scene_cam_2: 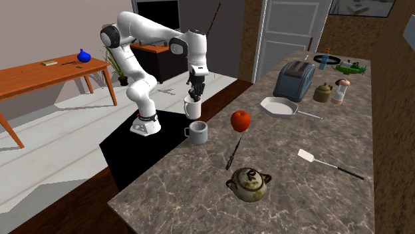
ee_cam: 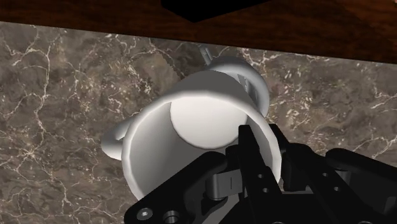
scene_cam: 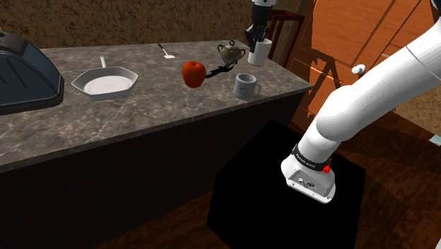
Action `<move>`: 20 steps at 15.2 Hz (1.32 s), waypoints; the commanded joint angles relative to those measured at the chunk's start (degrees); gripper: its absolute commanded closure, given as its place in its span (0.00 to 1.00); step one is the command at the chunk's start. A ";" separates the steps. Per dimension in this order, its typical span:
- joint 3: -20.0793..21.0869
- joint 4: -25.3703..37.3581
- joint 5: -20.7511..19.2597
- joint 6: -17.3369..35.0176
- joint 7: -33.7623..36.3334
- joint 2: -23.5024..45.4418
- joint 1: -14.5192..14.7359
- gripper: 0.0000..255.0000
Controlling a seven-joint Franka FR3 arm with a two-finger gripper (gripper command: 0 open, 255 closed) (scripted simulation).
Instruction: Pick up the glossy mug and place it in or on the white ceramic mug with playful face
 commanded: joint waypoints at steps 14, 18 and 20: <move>-0.97 -9.47 -0.50 11.61 0.47 2.14 -0.24 1.00; -0.97 -9.47 -0.50 11.61 0.47 2.14 -0.24 1.00; -0.97 -9.47 -0.50 11.61 0.47 2.14 -0.24 1.00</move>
